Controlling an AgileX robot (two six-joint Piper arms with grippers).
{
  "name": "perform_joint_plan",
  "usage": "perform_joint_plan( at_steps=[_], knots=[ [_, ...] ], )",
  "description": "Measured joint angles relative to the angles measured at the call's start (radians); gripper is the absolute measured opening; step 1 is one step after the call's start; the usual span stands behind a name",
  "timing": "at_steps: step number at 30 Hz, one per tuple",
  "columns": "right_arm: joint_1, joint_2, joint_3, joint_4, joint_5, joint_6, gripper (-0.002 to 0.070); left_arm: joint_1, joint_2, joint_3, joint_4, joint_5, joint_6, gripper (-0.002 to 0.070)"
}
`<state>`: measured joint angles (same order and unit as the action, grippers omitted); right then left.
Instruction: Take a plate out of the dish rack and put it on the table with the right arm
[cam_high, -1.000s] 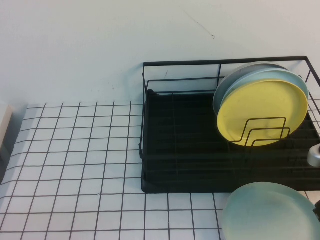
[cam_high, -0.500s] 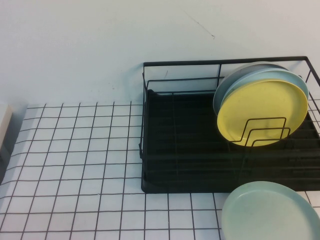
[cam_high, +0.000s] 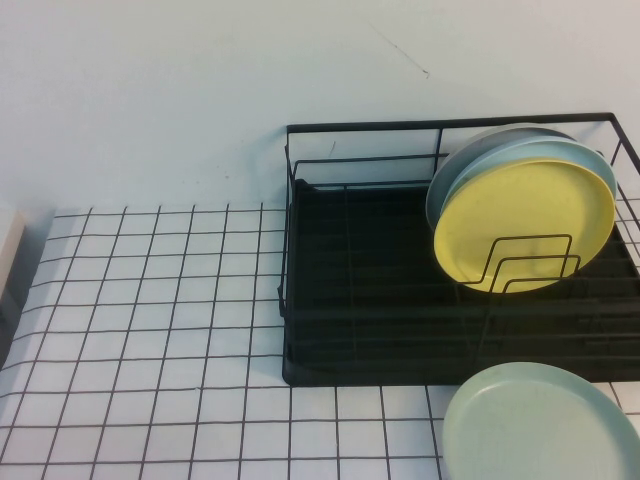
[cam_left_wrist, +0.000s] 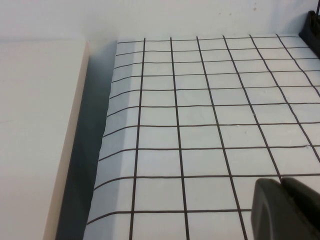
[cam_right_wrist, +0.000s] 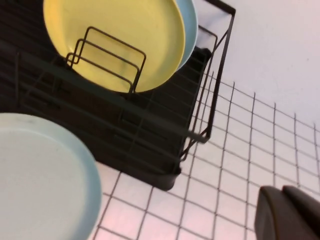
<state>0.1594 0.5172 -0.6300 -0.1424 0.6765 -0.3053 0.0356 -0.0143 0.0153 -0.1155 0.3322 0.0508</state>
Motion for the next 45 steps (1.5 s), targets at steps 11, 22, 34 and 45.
perform_joint_plan(
  at_steps=[11, 22, 34, 45],
  knots=[
    [0.000, -0.176, 0.179, 0.170, -0.007, 0.027, -0.0002, 0.000, 0.000, 0.000, 0.000, 0.000, 0.000, -0.0003],
    [0.000, -0.180, 0.181, 0.217, 0.017, 0.031, -0.0002, 0.000, 0.000, 0.000, 0.000, 0.000, 0.000, -0.0003],
    [0.000, -0.237, 0.272, 0.212, -0.078, 0.031, -0.0002, 0.000, 0.000, 0.000, 0.000, 0.000, 0.000, -0.0003],
    [-0.005, -0.528, 0.499, 0.112, -0.389, 0.034, -0.0002, 0.000, 0.000, 0.000, 0.000, 0.000, 0.000, -0.0003]
  ],
)
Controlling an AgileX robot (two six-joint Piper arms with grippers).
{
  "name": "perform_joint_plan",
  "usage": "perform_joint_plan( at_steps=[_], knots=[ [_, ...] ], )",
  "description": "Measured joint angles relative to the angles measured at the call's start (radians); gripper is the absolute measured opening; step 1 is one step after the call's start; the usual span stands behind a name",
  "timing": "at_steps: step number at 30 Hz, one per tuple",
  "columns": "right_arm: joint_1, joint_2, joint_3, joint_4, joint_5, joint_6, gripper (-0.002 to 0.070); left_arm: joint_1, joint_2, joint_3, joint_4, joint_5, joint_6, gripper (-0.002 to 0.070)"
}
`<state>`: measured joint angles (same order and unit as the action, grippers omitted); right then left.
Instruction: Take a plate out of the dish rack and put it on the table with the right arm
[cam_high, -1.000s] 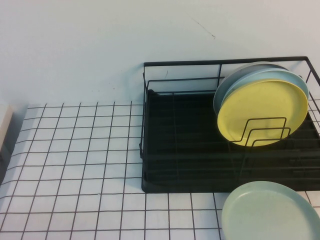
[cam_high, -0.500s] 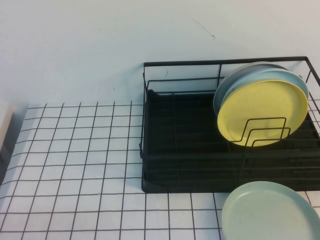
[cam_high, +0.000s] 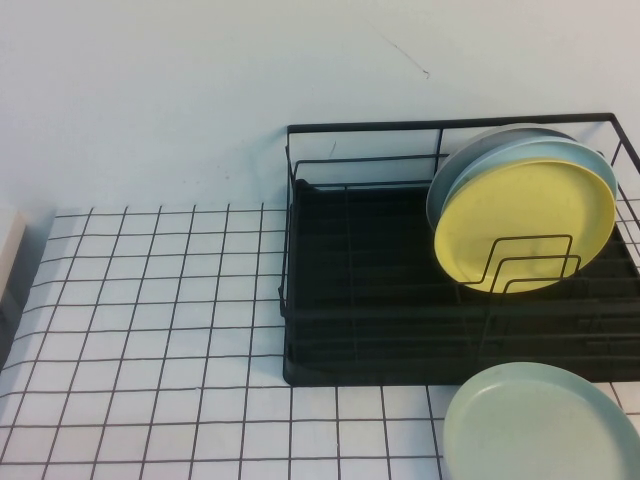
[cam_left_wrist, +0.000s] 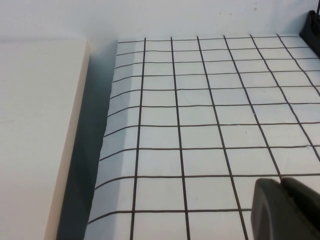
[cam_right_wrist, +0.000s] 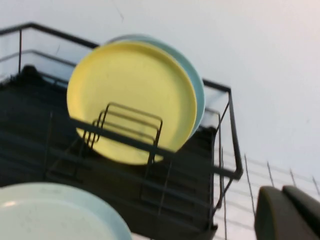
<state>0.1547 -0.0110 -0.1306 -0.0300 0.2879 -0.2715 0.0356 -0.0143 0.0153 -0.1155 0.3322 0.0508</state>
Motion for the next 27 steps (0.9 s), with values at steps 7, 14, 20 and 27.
perform_joint_plan(
  at_steps=[7, 14, 20, 27],
  knots=[
    [-0.076, -0.002, 0.097, 0.000, 0.021, 0.099, -0.0002, 0.000, 0.000, 0.000, 0.000, 0.000, 0.000, -0.0003],
    [-0.092, -0.002, 0.152, -0.002, 0.072, 0.186, -0.0002, 0.000, 0.000, 0.000, 0.000, 0.000, 0.000, -0.0003],
    [-0.093, -0.002, 0.152, -0.027, 0.072, 0.183, -0.0002, 0.000, 0.000, 0.000, 0.000, 0.000, 0.000, -0.0003],
    [-0.093, -0.002, 0.152, -0.028, 0.072, 0.150, -0.0002, 0.000, 0.000, 0.000, 0.000, 0.000, 0.000, -0.0003]
  ],
)
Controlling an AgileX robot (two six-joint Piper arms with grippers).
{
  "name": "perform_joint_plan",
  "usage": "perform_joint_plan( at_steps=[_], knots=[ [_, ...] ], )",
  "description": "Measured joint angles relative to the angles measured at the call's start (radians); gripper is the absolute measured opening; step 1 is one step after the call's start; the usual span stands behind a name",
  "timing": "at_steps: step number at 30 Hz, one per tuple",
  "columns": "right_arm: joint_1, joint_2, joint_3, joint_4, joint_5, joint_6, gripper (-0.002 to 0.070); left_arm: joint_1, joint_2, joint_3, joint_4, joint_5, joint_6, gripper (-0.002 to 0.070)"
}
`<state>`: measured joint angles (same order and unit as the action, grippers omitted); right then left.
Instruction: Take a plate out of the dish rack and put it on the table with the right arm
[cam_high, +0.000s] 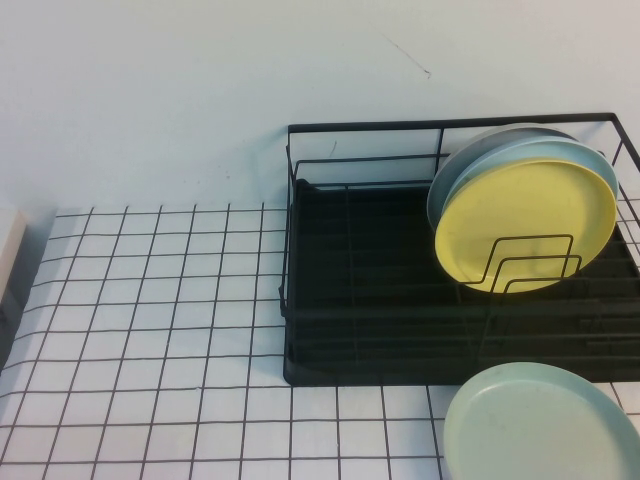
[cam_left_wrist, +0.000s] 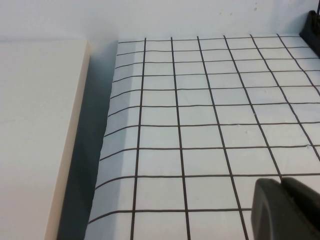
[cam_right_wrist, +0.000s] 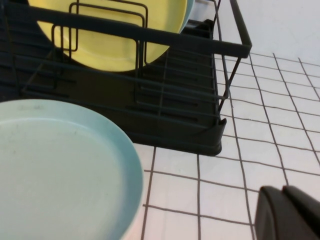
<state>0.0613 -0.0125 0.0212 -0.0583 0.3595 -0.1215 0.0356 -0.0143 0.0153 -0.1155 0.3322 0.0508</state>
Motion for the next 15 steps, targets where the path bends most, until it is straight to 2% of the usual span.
perform_joint_plan(
  at_steps=[15],
  knots=[
    [0.000, 0.000, 0.000, 0.000, -0.002, -0.016, -0.0002, 0.000, 0.000, 0.000, 0.000, 0.000, 0.000, -0.0003]
  ],
)
